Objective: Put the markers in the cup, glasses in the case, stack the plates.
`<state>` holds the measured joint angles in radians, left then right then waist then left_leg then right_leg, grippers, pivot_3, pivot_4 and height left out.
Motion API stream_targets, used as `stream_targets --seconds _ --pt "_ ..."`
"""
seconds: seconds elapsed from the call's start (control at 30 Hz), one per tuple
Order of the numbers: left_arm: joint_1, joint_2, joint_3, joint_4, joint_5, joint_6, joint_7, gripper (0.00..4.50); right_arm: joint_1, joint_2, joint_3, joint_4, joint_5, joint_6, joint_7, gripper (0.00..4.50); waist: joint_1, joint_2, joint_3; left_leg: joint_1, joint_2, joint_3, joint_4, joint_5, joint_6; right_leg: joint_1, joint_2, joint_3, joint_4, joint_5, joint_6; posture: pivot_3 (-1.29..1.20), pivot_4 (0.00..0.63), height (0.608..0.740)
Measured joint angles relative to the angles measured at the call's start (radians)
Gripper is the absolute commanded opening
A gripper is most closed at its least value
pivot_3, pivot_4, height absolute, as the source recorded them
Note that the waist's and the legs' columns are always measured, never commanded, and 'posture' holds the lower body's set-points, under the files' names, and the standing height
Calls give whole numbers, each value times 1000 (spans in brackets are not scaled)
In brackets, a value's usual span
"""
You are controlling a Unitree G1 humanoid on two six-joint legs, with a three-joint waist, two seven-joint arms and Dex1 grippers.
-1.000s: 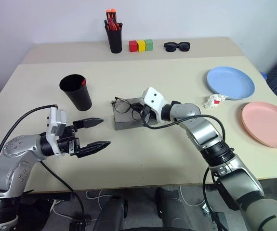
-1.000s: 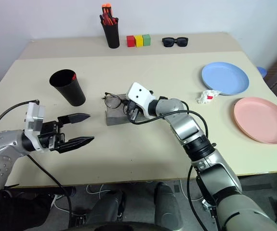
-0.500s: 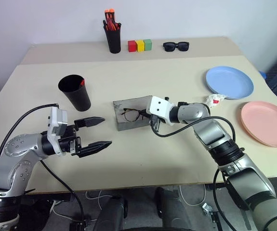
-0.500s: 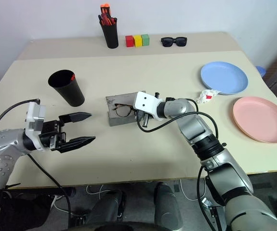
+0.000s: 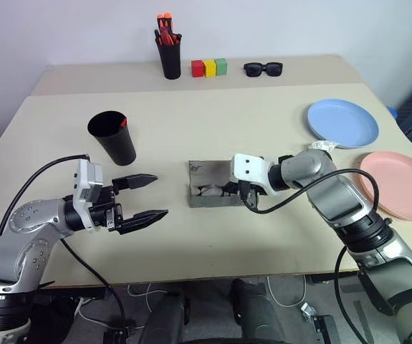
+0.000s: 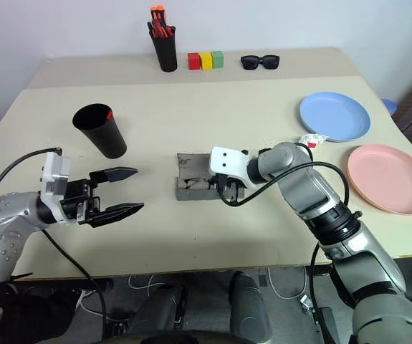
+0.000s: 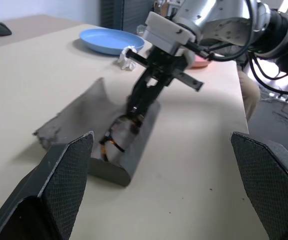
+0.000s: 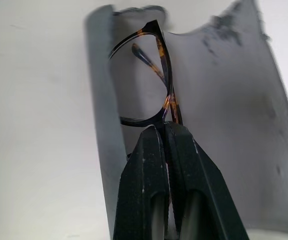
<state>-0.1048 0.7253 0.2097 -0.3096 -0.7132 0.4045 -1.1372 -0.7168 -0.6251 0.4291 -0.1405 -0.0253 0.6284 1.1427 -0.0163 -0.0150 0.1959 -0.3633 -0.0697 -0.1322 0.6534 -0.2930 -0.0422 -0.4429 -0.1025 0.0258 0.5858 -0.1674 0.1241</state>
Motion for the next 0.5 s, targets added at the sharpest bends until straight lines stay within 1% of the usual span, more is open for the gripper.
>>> stream_targets --seconds 0.1,0.2,0.3,0.33,0.37,0.43,0.5 --pt "-11 -3 0 2 6 -1 0 4500 0 23 0 -59 38 86 3 29 0 0 0 0 0 0 0 0 0 0 0 0 0 0 0 0 150 740" --pt "-14 -7 -1 10 10 -1 0 4500 0 34 0 -66 39 92 -22 29 1 0 0 0 0 0 0 0 0 0 0 0 0 0 0 0 150 740" --pt "-19 -9 -1 15 19 -3 0 4500 0 35 0 -43 27 82 -54 931 1 0 0 0 0 0 0 0 0 0 0 0 0 0 0 0 150 740" --pt "-21 -9 -2 16 22 -5 0 4500 0 34 0 -39 27 81 -57 1465 1 0 0 0 0 0 0 0 0 0 0 0 -1 0 0 0 150 740" --pt "-24 -10 -3 18 26 -6 0 4500 0 33 1 -36 25 80 -59 1866 1 0 0 0 0 0 0 0 0 0 0 0 -1 0 0 0 150 740" --pt "-29 -11 -5 23 29 -13 0 4500 0 29 2 -30 17 79 -68 2987 1 0 0 0 0 0 0 0 0 0 0 0 -1 0 0 0 150 740" --pt "-30 -11 -11 26 33 -21 -1 4500 0 24 3 -27 9 73 -73 3985 1 0 0 0 0 0 0 0 0 0 0 0 -1 0 0 0 150 740"
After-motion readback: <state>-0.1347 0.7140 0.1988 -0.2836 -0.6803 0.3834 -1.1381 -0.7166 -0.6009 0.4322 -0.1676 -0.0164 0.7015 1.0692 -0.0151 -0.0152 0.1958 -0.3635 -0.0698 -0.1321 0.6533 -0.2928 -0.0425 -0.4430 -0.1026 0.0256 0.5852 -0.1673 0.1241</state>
